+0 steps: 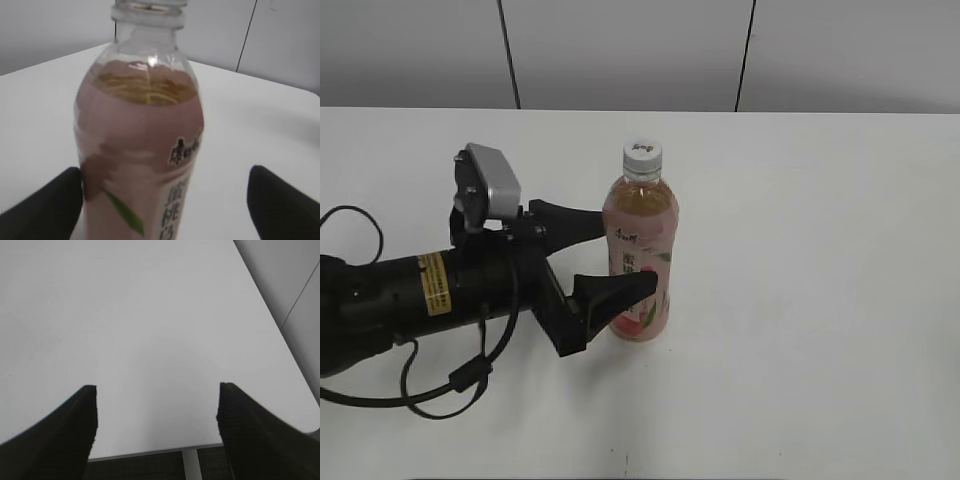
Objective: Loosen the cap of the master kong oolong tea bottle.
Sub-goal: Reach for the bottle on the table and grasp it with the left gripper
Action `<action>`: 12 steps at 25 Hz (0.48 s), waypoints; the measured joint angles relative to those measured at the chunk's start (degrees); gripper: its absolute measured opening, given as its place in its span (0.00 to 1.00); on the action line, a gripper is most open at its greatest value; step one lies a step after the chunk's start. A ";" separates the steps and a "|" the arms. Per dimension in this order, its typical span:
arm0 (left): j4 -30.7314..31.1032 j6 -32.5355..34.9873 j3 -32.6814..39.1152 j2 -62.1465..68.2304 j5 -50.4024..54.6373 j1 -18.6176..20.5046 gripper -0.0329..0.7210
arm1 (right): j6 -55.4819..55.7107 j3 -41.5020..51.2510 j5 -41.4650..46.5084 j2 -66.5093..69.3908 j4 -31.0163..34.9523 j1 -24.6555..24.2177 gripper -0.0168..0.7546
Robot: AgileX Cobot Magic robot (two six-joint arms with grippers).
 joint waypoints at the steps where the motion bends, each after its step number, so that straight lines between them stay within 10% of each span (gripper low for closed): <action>1: -0.26 -0.21 -0.94 0.57 0.06 -0.15 0.83 | 0.00 0.00 0.00 0.00 0.00 0.00 0.75; 12: -0.96 -2.33 -6.97 5.36 0.90 -0.31 0.83 | 0.00 0.00 0.00 0.00 0.00 0.00 0.75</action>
